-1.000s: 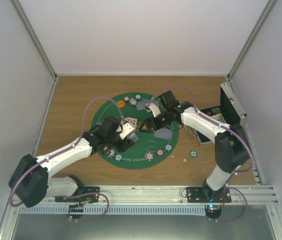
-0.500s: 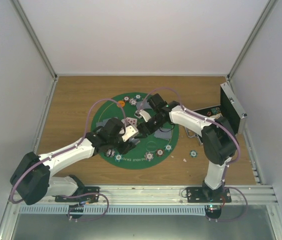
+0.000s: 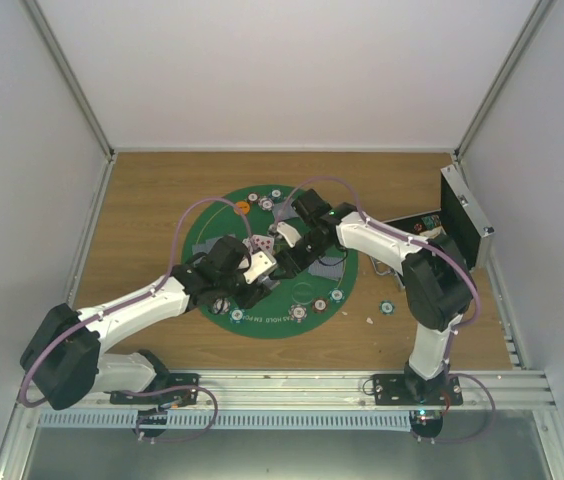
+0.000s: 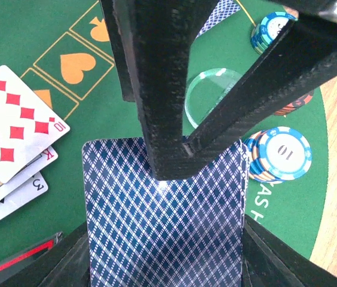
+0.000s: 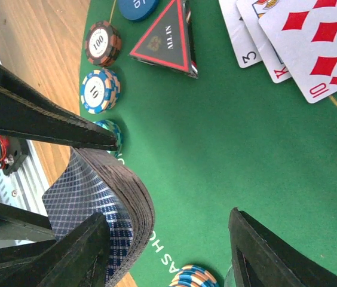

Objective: Distribute texas hold em gaming equipment

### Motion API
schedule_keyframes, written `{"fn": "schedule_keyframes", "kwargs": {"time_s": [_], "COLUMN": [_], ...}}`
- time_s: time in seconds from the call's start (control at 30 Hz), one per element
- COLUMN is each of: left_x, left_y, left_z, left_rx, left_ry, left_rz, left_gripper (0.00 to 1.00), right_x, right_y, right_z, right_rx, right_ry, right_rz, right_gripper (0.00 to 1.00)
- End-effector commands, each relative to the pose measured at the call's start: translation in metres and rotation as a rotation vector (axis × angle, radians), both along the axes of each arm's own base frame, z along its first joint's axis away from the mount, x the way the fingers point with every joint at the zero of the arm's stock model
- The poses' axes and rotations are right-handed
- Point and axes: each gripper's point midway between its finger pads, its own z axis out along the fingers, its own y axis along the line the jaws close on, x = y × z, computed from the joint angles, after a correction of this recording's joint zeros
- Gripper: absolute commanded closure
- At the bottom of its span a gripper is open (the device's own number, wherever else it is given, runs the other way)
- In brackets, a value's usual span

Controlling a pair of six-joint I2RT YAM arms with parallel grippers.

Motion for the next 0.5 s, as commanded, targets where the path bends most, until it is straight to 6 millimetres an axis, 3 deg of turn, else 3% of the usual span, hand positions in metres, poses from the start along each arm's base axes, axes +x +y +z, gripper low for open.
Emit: {"fn": "schedule_keyframes", "kwargs": {"time_s": [0.0, 0.23, 0.47], "left_x": [0.005, 0.006, 0.006], "left_y": [-0.005, -0.005, -0.004], "left_z": [0.007, 0.008, 0.009], "left_rx": [-0.021, -0.021, -0.020], "left_ry": [-0.046, -0.051, -0.055], "left_rz": [-0.010, -0.008, -0.004], "left_gripper": [0.44, 0.44, 0.44], "right_x": [0.011, 0.013, 0.010], "right_y": [-0.011, -0.023, -0.014], "right_z": [-0.005, -0.003, 0.008], "right_rx": [-0.061, -0.060, 0.010], "right_ry": [-0.034, -0.024, -0.001], "right_rz": [-0.046, -0.072, -0.058], "right_gripper": [0.45, 0.47, 0.47]}}
